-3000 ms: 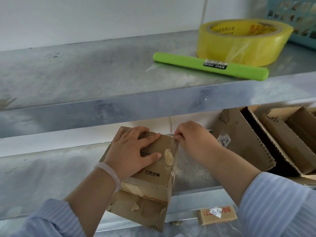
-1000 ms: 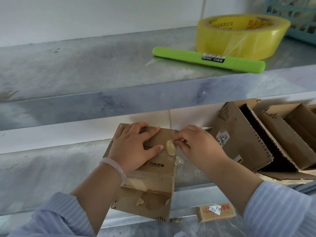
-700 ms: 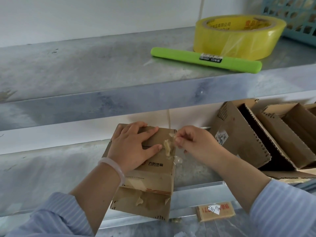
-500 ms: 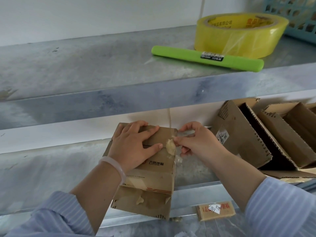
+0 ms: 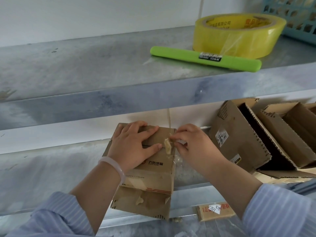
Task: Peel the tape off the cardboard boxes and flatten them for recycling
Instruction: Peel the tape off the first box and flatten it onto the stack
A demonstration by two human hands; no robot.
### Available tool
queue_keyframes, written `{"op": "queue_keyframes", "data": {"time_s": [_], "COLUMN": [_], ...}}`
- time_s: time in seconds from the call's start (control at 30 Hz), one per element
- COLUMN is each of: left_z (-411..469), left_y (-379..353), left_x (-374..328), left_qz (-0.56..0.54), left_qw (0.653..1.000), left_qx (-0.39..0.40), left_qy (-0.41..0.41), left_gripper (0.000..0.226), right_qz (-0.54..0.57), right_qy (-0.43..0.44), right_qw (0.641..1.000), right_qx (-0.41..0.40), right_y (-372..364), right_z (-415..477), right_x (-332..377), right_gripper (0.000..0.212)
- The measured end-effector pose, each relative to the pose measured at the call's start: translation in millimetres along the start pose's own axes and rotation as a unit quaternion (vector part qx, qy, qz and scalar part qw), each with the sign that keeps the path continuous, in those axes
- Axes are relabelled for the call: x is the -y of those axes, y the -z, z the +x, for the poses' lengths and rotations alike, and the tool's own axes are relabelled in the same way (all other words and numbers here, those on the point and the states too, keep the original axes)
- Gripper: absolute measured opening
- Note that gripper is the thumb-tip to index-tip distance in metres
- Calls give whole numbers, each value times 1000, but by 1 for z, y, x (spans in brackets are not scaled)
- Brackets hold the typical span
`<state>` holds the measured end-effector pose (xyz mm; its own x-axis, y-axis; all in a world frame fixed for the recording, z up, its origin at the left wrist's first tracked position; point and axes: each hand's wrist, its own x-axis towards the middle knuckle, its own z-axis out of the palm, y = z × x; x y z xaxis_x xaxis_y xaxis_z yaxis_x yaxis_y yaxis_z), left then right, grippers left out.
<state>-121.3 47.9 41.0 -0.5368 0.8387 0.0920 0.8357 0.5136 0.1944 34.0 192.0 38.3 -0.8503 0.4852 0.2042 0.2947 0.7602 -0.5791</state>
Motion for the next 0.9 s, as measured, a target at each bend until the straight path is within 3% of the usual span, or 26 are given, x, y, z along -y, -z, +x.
{"op": "queue_keyframes", "data": {"time_s": [0.2,0.3,0.47,0.57,0.77,0.9], "left_z": [0,-1,-2,-2,-1,1], "left_y": [0,0,1,1,0,0], "left_x": [0,0,-1,-1,-1,0], "left_qz": [5,1,3,3,6,9], "left_qw": [1000,1000,1000,1000,1000,1000], "left_qx": [4,5,3,4,-2,-3], "left_qy": [1,4,0,3,2,-1], "left_gripper": [67,67,70,71,70,71], "right_qz": [-94,-94,19,73,181,328], "right_qy": [78,47,-42,-70,-124,-180], "right_qw": [993,994,998,994,966,919], "right_qx": [8,25,39,52,135,128], "right_y": [5,4,4,3,12,11], "right_z": [1,4,6,3,2,1], "right_x": [-5,-5,-2,-4,-10,-13], "right_gripper": [18,17,10,19,16,10]}}
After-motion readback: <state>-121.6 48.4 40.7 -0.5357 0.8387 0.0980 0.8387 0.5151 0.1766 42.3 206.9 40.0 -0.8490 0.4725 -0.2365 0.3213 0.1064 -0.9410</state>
